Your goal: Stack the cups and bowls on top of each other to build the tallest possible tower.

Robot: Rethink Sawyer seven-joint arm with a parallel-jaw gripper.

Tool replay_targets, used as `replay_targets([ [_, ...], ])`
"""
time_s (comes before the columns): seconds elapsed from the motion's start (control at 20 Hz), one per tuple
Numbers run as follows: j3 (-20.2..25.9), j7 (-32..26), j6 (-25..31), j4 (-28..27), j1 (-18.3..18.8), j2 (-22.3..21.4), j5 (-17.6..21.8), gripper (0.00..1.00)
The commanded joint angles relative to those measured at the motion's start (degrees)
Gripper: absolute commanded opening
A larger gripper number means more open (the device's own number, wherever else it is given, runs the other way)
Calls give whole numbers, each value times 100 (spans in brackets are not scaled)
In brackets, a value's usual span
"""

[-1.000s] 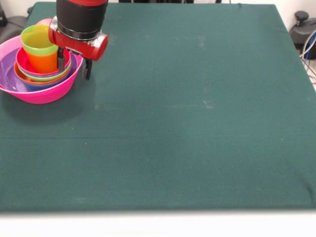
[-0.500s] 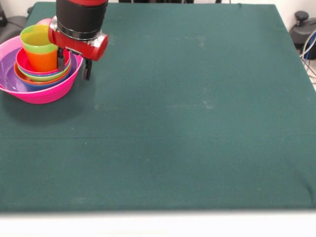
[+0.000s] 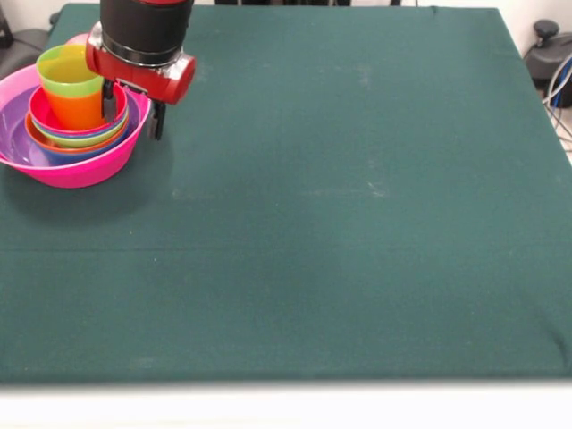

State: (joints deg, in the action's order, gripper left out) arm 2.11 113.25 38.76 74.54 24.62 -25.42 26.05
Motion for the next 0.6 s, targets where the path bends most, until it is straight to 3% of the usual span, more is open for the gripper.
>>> replay_targets([
  [0.05, 649, -1232, 605, -75, -107, 16, 219, 100],
  [0.6, 747, -1109, 342, -157, -82, 206, 245, 100],
])
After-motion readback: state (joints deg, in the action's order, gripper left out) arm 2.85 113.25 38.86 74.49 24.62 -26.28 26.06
